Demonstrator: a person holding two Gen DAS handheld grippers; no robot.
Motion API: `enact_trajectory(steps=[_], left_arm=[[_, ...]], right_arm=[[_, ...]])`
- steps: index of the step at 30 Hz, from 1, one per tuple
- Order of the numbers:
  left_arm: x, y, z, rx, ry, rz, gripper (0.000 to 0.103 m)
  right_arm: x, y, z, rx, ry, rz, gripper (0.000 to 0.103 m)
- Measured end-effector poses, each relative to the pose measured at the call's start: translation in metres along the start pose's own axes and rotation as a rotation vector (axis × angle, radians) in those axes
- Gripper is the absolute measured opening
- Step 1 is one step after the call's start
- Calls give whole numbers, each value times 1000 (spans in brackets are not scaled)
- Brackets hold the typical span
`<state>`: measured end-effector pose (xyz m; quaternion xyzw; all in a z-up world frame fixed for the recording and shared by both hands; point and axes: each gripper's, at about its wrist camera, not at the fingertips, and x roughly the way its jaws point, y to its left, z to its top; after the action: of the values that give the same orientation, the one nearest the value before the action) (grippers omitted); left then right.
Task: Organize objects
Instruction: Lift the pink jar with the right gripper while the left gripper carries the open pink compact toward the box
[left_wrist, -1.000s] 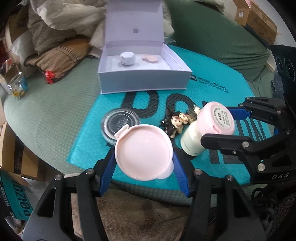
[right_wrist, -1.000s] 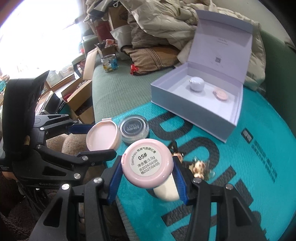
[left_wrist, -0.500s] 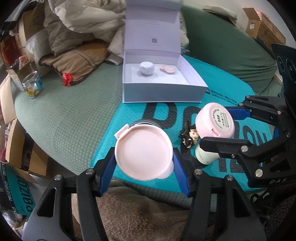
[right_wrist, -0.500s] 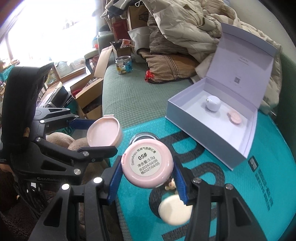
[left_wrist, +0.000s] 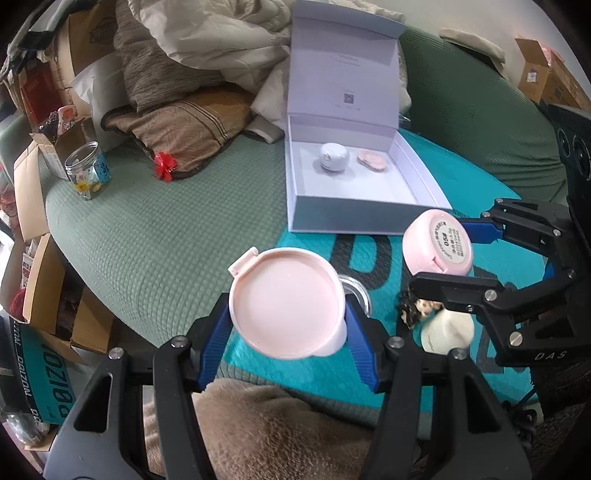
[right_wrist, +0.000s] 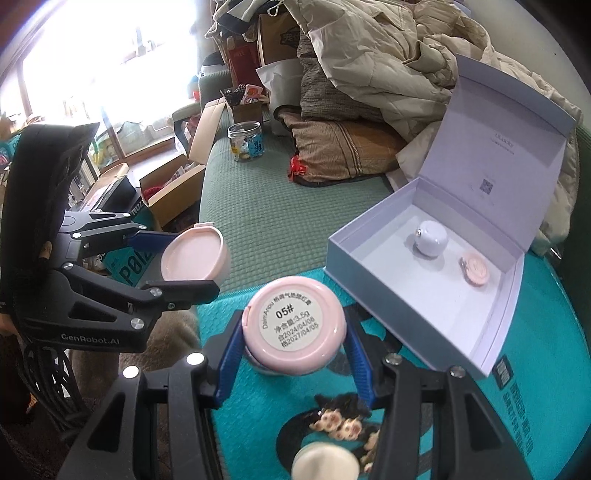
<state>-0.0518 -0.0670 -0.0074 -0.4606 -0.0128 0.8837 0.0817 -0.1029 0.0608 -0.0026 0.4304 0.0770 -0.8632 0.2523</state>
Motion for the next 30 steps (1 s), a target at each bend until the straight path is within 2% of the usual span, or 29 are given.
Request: enact_trajectory(steps=[14, 30], left_arm=[[28, 2, 45, 23, 25, 7, 57], [70, -34, 90, 105, 53, -71, 57]], right_arm=[[15, -42, 20, 21, -6, -9, 53], [8, -101, 15, 110, -9, -97, 53]])
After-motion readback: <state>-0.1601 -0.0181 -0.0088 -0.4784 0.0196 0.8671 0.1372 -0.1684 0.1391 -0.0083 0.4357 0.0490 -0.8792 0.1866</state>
